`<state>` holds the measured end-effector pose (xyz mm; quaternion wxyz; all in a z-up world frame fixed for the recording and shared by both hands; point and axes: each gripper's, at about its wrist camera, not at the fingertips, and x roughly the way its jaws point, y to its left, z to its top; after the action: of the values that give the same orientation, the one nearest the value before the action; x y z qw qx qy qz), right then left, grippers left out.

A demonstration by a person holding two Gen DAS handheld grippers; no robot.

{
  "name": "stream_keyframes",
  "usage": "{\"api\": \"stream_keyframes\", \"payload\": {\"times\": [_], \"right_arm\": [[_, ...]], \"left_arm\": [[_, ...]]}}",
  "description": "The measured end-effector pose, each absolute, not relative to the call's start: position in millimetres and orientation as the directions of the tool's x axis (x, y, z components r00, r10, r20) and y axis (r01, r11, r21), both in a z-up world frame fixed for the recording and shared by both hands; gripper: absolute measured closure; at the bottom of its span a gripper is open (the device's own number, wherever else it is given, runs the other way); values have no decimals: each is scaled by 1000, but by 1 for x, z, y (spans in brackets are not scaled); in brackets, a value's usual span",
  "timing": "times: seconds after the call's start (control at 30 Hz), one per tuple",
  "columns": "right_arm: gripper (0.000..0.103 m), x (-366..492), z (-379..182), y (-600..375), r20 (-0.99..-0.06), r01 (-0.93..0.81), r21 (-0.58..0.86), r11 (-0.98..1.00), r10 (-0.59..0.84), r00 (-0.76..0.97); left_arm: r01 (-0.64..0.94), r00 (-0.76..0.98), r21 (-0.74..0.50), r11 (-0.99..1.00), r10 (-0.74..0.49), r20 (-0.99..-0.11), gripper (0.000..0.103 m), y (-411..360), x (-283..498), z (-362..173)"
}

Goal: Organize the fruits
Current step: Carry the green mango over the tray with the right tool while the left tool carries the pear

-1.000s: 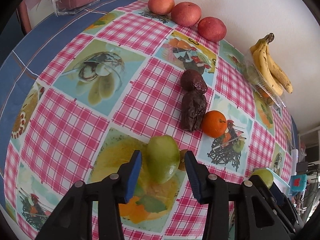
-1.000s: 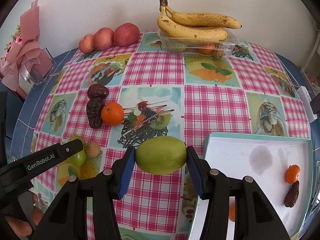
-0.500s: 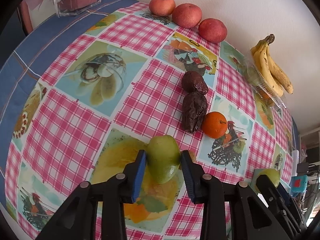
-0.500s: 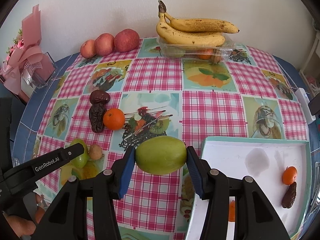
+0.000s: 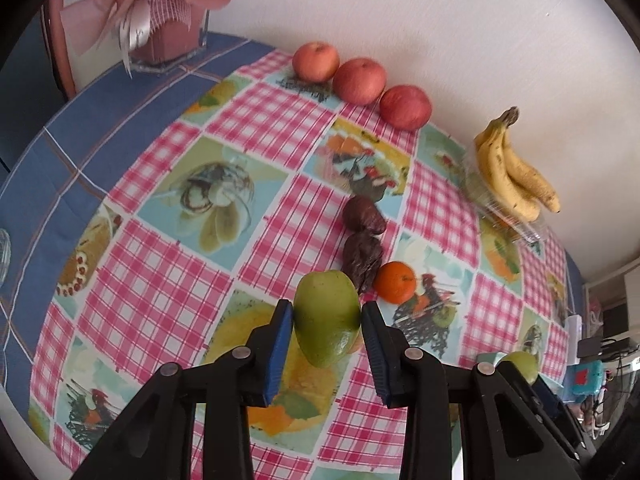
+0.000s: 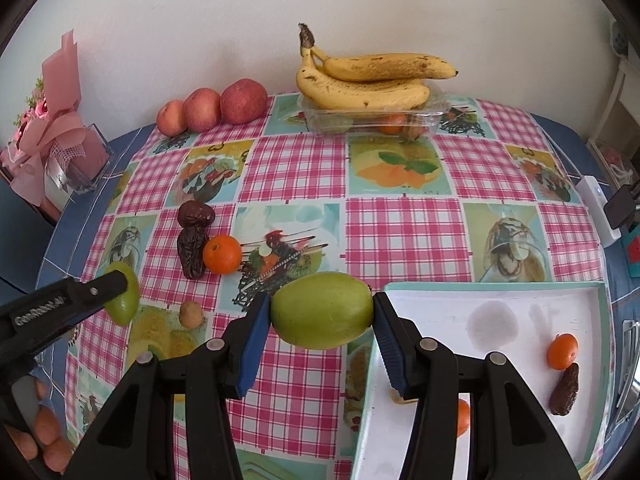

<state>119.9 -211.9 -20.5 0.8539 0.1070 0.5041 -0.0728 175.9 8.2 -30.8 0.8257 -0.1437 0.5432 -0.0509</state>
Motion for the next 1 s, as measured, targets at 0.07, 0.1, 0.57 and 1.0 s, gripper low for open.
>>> {"api": "stream_keyframes", "payload": {"times": [0.07,0.1,0.57,1.0], "right_arm": [[50,118,-18,-216,-875,241,110,964,-21,484],[50,117,-17,-218,-875,247,111,963,-23,484],[50,98,-12,-268,-889,351,111,930,-65,453],[50,71,-9,-330,-893,459,114,881,-111,436]], "left_arm": [[-66,413,-300,952,-248,-876,65,6,174,-25],[-62,416,-306,950,-254,-873,65,5,174,-22],[21,405,-312,950,-293,-866,65,-41,161,-13],[171,369,-283,944,-327,-870,65,-120,138,-10]]}}
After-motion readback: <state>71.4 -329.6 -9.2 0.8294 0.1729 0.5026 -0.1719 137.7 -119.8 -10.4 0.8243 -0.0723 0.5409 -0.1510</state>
